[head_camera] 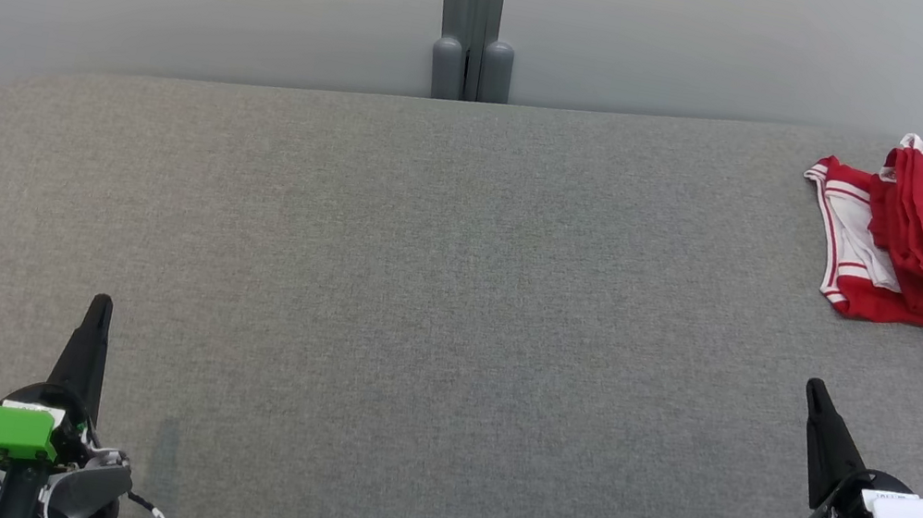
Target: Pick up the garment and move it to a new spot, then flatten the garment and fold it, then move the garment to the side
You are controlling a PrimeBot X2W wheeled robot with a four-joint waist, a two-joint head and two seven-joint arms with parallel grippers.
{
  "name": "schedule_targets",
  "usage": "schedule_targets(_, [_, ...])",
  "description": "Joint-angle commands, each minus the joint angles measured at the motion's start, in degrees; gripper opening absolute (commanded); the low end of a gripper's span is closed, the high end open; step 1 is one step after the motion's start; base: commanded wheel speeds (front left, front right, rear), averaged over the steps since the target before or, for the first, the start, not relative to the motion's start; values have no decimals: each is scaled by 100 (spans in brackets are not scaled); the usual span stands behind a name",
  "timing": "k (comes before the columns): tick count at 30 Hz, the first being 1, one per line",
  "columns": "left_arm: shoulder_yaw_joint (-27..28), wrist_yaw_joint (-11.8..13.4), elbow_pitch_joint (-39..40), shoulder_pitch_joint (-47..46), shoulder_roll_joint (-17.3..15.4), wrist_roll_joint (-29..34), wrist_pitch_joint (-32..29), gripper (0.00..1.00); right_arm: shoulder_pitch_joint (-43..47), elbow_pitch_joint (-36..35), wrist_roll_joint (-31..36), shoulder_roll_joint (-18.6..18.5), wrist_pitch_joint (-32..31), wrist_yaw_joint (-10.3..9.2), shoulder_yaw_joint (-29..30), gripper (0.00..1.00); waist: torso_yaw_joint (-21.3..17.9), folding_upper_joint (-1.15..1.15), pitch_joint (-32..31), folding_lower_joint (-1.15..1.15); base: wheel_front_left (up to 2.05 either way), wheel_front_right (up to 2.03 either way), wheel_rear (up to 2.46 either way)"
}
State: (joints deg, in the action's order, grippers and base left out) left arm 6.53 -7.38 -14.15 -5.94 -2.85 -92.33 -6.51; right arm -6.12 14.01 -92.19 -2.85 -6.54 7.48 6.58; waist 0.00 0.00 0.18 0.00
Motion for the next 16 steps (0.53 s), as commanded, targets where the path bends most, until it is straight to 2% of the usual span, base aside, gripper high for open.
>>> schedule_targets(1, [14, -25, 13, -62, -2, -15, -27, 0, -29, 9, -33, -3, -23, 2, 8, 0, 0, 0, 0, 0, 0, 0, 0])
schedule_targets(16, [13, -25, 14, -61, -2, -16, -27, 0, -28, 8, -35, -3, -21, 2, 7, 0, 0, 0, 0, 0, 0, 0, 0])
